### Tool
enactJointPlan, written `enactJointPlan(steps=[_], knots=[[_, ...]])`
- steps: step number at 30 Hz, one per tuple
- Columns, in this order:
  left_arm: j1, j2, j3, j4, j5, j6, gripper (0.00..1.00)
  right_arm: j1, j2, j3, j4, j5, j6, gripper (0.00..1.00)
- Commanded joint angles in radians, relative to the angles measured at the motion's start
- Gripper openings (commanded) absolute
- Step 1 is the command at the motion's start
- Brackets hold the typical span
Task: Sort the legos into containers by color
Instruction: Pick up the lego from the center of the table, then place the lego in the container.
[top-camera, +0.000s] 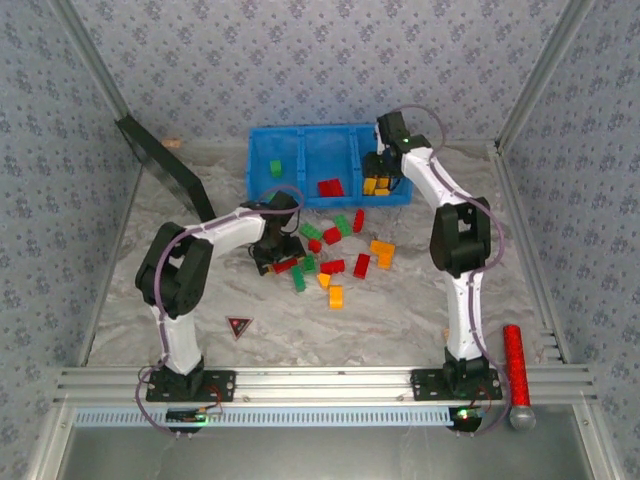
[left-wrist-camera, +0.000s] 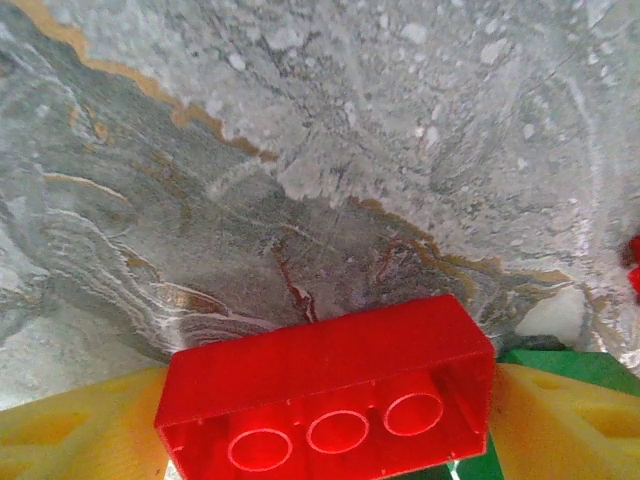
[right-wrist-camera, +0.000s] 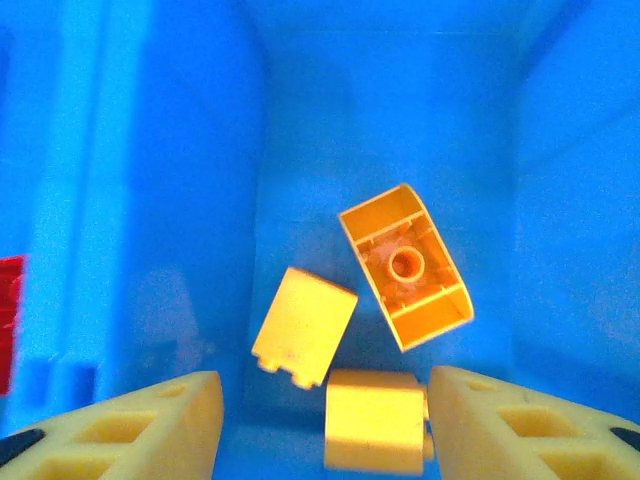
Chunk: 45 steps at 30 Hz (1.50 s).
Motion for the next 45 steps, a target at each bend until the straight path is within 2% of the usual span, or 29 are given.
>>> enactJointPlan(steps=[1, 11, 18, 24, 30, 35, 45], knots=[[-0.007, 0.024, 0.008, -0.007, 0.016, -0.002, 0.76, -0.004, -0.143, -0.064, -0.006, -0.012, -0.003, 0.58], [-0.007, -0.026, -0.053, -0.004, 0.015, 0.000, 0.58, -0.001, -0.391, -0.361, 0.020, -0.043, 0.062, 0.58], [-0.015, -0.110, -0.013, -0.068, -0.016, 0.045, 0.54, 0.038, -0.594, -0.643, 0.004, -0.077, 0.139, 0.59], [-0.031, -0.135, 0.106, -0.111, -0.025, 0.086, 0.53, 0.088, -0.764, -0.834, -0.007, -0.114, 0.242, 0.60], [-0.035, -0.070, 0.321, -0.118, -0.055, 0.147, 0.53, 0.151, -0.902, -1.007, -0.014, -0.084, 0.352, 0.60], [-0.034, 0.064, 0.568, -0.121, -0.084, 0.202, 0.53, 0.154, -0.980, -1.088, -0.033, -0.062, 0.399, 0.62], [-0.030, 0.442, 1.153, -0.253, -0.091, 0.255, 0.53, 0.142, -0.887, -1.086, 0.023, -0.060, 0.349, 0.62]])
